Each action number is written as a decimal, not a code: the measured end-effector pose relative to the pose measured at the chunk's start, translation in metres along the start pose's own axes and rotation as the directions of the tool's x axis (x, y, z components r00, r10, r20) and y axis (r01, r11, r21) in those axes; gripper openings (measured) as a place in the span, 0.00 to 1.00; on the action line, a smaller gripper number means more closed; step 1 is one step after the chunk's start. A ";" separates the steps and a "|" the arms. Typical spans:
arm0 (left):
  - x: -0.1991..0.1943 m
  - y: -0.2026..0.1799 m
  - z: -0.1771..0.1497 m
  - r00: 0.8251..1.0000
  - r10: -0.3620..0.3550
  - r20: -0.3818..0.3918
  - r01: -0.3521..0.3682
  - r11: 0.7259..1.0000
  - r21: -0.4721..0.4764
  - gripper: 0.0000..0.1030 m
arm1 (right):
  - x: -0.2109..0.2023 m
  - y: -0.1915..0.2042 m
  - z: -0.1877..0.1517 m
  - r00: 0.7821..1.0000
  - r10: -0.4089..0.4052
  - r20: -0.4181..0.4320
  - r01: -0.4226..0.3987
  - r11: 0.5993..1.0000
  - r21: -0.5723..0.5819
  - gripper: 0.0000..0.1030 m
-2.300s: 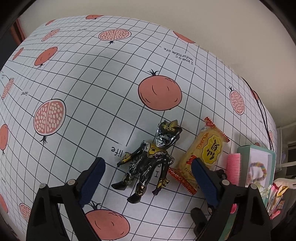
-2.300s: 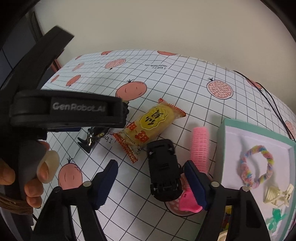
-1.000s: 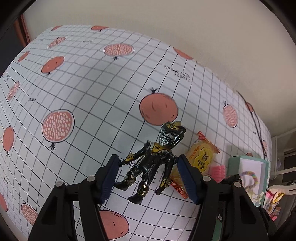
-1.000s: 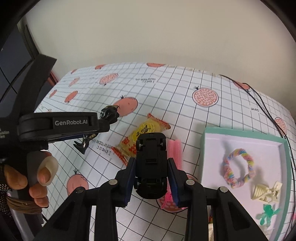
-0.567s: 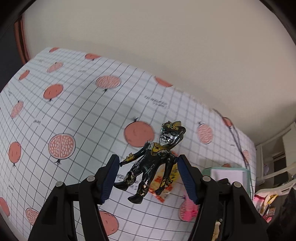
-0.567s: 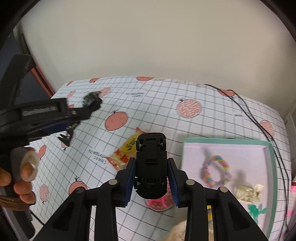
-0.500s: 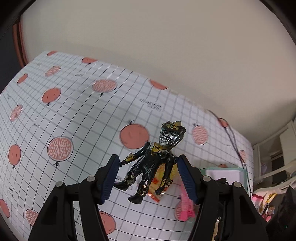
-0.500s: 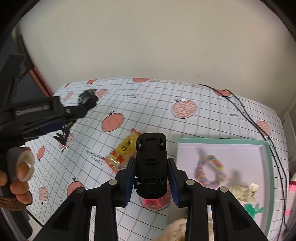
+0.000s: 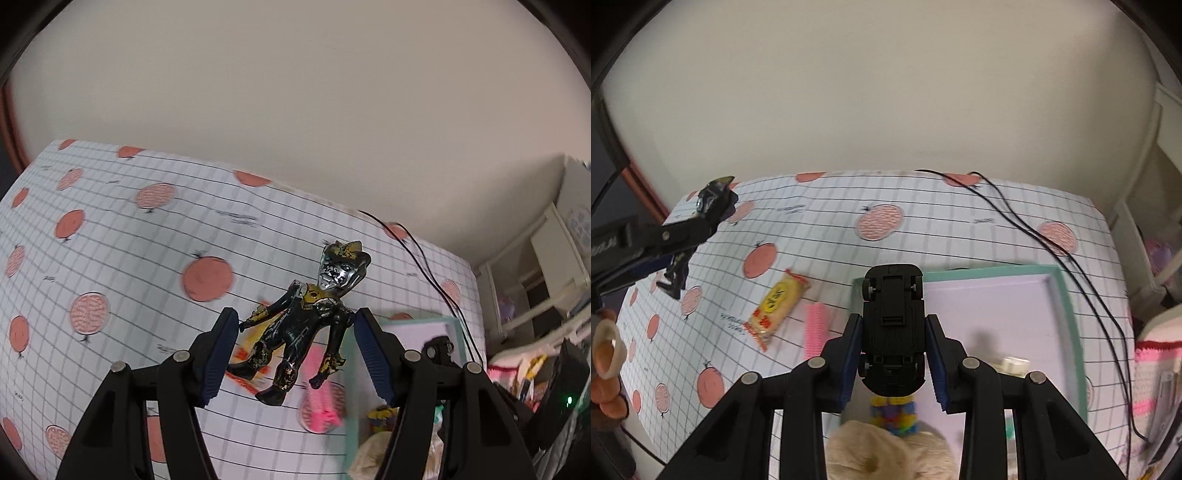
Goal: Organize objects
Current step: 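Lift and carry the robot figure and black car over the tray, then lower the robot figure and black car toward the tray bottom, then open both tools to release the robot figure and black car in the tray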
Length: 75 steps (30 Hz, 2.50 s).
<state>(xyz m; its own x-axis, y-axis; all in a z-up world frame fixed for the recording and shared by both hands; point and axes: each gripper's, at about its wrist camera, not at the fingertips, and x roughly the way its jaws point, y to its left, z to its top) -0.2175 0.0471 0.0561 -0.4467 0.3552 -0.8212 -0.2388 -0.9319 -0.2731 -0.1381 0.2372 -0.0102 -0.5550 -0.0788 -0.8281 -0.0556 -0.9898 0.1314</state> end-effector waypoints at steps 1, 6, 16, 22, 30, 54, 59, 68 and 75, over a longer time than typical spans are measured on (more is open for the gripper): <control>0.003 -0.008 -0.002 1.000 -0.013 -0.010 0.013 1.000 0.015 0.64 | 0.000 -0.005 0.000 1.000 -0.005 -0.002 0.005 1.000 0.008 0.35; 0.016 -0.040 -0.012 0.997 -0.056 -0.056 0.060 0.995 0.073 0.64 | 0.001 -0.028 -0.003 0.999 -0.040 -0.016 0.041 0.998 0.049 0.35; 0.058 -0.088 -0.043 0.983 -0.091 -0.159 0.119 0.977 0.177 0.64 | 0.005 -0.060 -0.010 0.994 -0.110 -0.027 0.112 0.989 0.098 0.35; 0.075 -0.097 -0.056 0.977 -0.093 -0.191 0.130 0.972 0.193 0.64 | 0.004 -0.078 -0.016 0.986 -0.164 -0.016 0.165 0.980 0.113 0.35; 0.085 -0.106 -0.067 0.972 -0.087 -0.217 0.134 0.968 0.214 0.64 | 0.006 -0.092 -0.016 0.977 -0.209 -0.031 0.211 0.967 0.140 0.35; 0.108 -0.117 -0.079 0.961 -0.052 -0.270 0.120 0.963 0.242 0.65 | 0.025 -0.103 -0.023 0.962 -0.252 -0.108 0.267 0.951 0.157 0.35; 0.109 -0.117 -0.080 0.959 -0.059 -0.277 0.128 0.963 0.239 0.65 | 0.025 -0.103 -0.023 0.961 -0.253 -0.115 0.269 0.950 0.160 0.35; 0.106 -0.116 -0.076 0.959 -0.070 -0.275 0.138 0.962 0.237 0.65 | 0.020 -0.105 -0.021 0.958 -0.262 -0.115 0.278 0.946 0.164 0.36; 0.089 -0.116 -0.067 0.964 -0.103 -0.244 0.159 0.963 0.219 0.71 | 0.005 -0.098 -0.013 0.960 -0.266 -0.091 0.278 0.947 0.161 0.36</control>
<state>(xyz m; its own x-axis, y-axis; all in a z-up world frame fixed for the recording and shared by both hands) -0.1717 0.1818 -0.0190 -0.1957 0.4208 -0.8858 -0.4895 -0.8246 -0.2836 -0.1250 0.3324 -0.0343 -0.4424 0.1771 -0.8791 -0.3405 -0.9401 -0.0180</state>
